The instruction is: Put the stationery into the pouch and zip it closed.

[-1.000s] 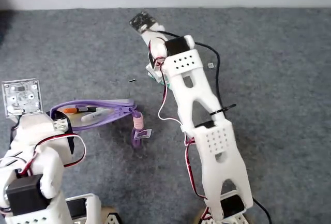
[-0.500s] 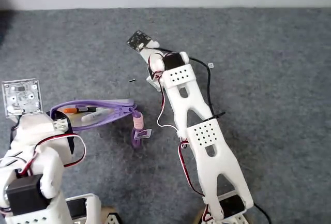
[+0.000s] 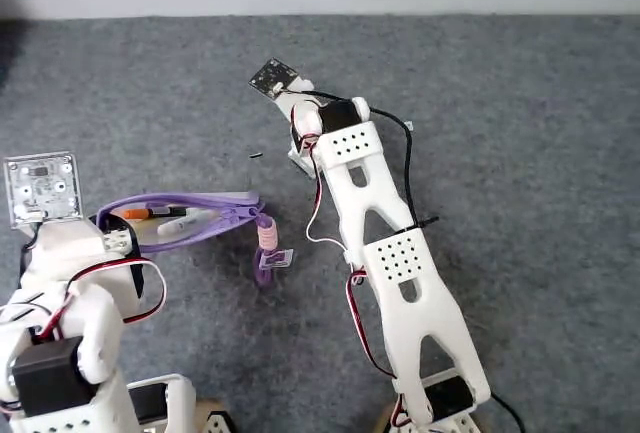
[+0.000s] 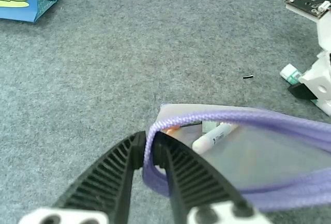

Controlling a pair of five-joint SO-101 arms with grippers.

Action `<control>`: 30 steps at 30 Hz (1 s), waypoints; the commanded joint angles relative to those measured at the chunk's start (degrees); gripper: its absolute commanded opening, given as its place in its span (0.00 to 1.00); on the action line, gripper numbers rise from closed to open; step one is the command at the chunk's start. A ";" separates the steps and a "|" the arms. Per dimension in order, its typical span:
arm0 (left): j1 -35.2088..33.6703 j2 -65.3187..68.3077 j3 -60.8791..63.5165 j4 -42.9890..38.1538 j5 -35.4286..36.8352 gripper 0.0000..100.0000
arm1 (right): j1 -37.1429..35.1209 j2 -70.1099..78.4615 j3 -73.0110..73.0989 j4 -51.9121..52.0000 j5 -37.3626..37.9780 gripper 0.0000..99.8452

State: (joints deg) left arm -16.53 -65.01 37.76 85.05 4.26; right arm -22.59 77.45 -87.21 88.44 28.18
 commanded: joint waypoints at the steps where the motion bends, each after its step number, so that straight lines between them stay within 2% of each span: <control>1: 0.00 0.79 3.21 0.00 0.53 0.01 | 0.84 -8.13 -1.76 5.93 -2.02 0.01; 7: 0.00 0.79 3.21 0.00 0.53 0.01 | 0.13 -17.45 -1.76 14.37 -8.09 0.01; 18: 0.00 0.79 3.30 0.00 0.53 0.01 | 0.40 -34.86 2.02 14.81 -9.85 0.01; 30: 0.00 0.79 3.30 0.00 0.53 0.01 | -2.15 -79.96 49.67 14.37 -16.53 0.01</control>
State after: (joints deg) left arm -16.53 -65.01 37.85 85.05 4.26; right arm -23.47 11.08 -47.03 100.48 13.23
